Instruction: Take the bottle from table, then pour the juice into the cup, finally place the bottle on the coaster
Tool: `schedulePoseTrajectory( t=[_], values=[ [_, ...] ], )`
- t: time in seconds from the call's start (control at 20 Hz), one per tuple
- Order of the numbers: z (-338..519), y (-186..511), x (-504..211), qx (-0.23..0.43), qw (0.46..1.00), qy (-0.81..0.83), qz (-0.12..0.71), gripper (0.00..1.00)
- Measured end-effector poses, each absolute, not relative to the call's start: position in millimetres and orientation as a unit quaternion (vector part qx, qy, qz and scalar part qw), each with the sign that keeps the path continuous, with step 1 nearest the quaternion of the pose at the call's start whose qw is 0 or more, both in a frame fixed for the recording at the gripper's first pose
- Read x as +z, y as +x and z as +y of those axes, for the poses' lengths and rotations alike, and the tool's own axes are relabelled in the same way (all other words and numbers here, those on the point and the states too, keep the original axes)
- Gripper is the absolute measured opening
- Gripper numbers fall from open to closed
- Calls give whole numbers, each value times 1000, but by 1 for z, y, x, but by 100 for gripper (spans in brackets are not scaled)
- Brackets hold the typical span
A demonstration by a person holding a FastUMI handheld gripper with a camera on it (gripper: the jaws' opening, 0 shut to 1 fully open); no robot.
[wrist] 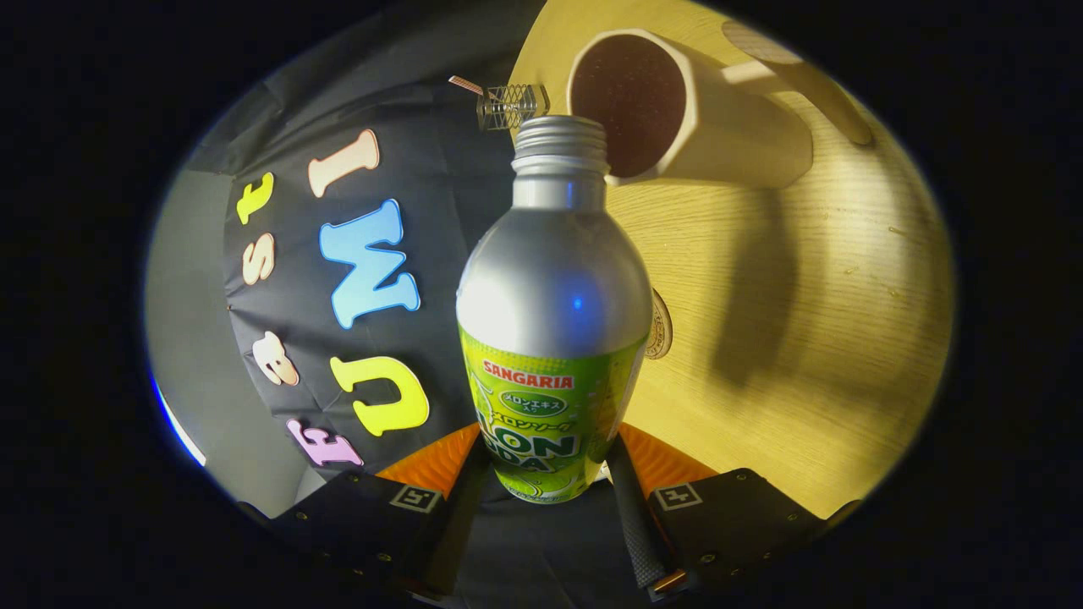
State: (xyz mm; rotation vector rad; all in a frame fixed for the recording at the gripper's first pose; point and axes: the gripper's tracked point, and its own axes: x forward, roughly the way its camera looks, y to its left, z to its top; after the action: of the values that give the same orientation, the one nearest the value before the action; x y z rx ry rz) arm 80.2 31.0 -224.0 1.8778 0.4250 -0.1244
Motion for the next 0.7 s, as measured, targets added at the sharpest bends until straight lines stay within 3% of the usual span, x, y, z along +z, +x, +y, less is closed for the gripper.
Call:
schedulePoseTrajectory(
  t=[0.7],
  values=[
    [26,92,-218,-63,524,831,174,76]
  ],
)
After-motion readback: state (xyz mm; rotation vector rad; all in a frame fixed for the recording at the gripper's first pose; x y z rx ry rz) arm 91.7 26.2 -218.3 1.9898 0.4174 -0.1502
